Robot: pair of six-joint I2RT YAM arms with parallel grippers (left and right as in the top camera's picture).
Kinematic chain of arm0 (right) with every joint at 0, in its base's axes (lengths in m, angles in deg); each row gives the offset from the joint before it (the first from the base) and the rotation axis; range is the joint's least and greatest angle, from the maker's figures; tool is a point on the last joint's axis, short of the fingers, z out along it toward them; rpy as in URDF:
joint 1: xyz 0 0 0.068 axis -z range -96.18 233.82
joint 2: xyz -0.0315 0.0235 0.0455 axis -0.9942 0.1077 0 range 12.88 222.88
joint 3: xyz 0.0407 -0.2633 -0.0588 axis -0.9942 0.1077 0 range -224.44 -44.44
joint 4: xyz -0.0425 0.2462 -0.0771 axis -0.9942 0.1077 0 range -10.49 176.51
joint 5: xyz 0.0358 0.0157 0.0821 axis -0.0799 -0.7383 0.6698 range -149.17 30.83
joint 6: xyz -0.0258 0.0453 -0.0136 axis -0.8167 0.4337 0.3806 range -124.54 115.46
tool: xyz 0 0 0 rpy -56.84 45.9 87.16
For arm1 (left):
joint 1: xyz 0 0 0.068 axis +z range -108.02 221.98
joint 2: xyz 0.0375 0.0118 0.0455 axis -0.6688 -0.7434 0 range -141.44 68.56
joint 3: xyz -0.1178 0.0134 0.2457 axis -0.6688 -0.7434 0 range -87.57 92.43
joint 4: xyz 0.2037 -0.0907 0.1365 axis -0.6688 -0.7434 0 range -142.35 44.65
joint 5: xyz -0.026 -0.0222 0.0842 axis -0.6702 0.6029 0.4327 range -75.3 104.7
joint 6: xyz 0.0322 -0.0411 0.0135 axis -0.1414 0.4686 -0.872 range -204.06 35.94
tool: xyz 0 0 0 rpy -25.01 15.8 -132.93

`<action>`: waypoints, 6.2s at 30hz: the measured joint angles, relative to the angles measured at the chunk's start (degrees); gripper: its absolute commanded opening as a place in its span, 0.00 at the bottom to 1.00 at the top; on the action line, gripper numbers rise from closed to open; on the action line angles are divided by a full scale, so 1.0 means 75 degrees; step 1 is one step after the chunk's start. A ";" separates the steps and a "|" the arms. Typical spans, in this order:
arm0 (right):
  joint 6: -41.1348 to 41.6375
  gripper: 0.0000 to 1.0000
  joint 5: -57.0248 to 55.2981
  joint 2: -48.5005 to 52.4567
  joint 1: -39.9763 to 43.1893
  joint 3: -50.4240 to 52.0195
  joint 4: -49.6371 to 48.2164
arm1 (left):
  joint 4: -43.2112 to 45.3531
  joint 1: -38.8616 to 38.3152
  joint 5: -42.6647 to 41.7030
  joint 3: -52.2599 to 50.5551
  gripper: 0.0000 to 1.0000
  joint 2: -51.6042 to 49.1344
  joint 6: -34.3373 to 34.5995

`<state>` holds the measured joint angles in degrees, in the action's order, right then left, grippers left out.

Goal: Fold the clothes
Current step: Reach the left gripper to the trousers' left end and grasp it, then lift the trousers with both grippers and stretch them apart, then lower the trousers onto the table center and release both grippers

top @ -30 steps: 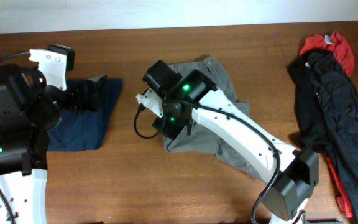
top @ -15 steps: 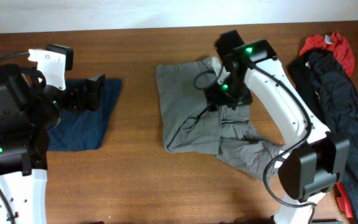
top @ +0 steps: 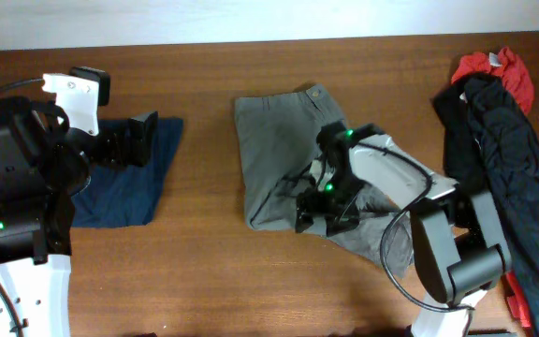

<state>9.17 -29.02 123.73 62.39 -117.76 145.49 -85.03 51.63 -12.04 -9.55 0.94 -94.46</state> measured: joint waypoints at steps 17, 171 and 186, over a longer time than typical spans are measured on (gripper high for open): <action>0.0154 0.04 -0.1818 -0.1061 -0.0143 -0.1180 0.1093 | -0.0044 0.0000 -0.0038 0.0000 0.99 0.0000 0.0003; -0.1440 0.12 -0.4062 -0.2020 0.2949 -1.0165 0.2326 | -0.0385 -0.1443 -0.5018 0.6190 0.03 -0.4820 0.3284; -0.1489 0.28 -0.2326 -0.2008 0.2984 -0.9192 0.3952 | -0.6114 -0.1483 -0.1600 0.6190 0.17 -0.4782 0.1116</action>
<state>-2.00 -46.46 108.67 84.77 -186.70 175.13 -130.89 40.50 -24.04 36.88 -34.92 -86.09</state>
